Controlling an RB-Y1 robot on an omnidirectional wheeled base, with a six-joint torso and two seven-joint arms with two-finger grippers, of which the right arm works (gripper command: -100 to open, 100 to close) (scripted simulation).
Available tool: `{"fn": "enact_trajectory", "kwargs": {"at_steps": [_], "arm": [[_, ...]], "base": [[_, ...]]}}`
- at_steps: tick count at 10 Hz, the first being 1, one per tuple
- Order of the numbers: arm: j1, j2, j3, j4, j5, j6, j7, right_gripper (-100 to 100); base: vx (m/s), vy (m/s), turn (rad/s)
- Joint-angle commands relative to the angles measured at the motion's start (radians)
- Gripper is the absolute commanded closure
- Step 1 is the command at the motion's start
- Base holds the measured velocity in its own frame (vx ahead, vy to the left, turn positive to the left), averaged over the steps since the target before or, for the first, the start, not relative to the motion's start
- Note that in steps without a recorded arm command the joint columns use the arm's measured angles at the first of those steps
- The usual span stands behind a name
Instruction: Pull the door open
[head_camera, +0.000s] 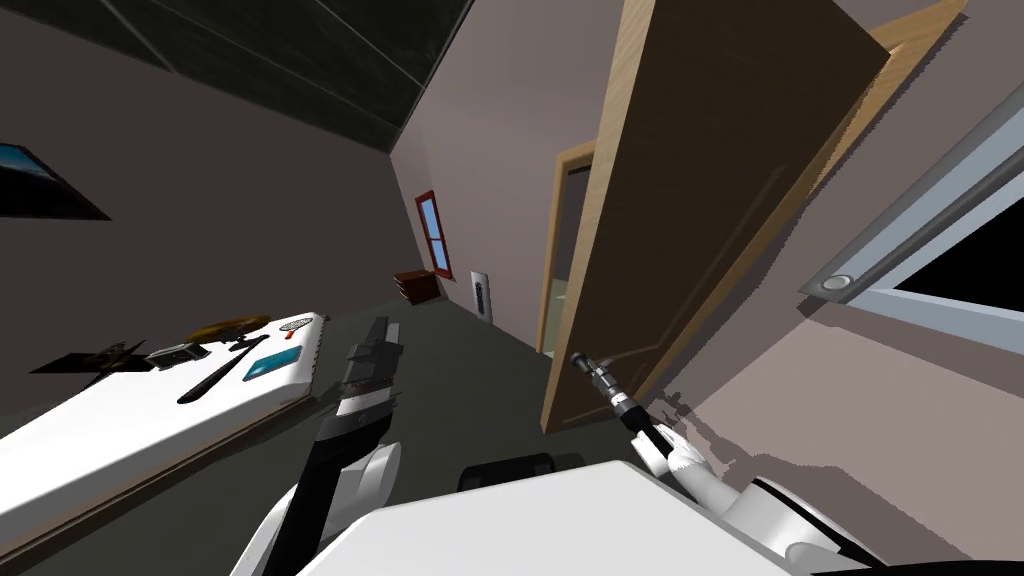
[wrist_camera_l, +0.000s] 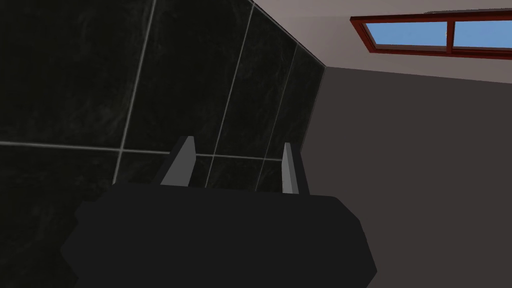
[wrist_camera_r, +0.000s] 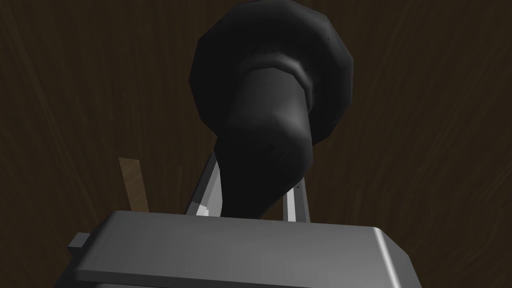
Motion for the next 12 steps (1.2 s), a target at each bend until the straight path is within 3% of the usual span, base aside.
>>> {"fn": "enact_trajectory", "kwargs": {"at_steps": [1, 5, 7, 11, 12], "arm": [[0.014, -0.012, 0.008, 0.007, -0.001, -0.03, -0.009, 100], [0.046, -0.037, 0.024, 0.024, -0.004, -0.095, -0.029, 100], [0.053, -0.043, 0.028, 0.027, -0.005, -0.11, -0.033, 100], [0.096, -0.077, 0.05, 0.049, -0.009, -0.198, -0.059, 100], [0.099, -0.08, 0.052, 0.051, -0.009, -0.205, -0.062, 100]], "base": [[-0.094, -0.047, 0.159], [-0.148, -0.075, 0.127], [-0.069, -0.025, 0.024], [-0.138, -0.082, 0.157], [-0.144, -0.059, 0.083]]}}
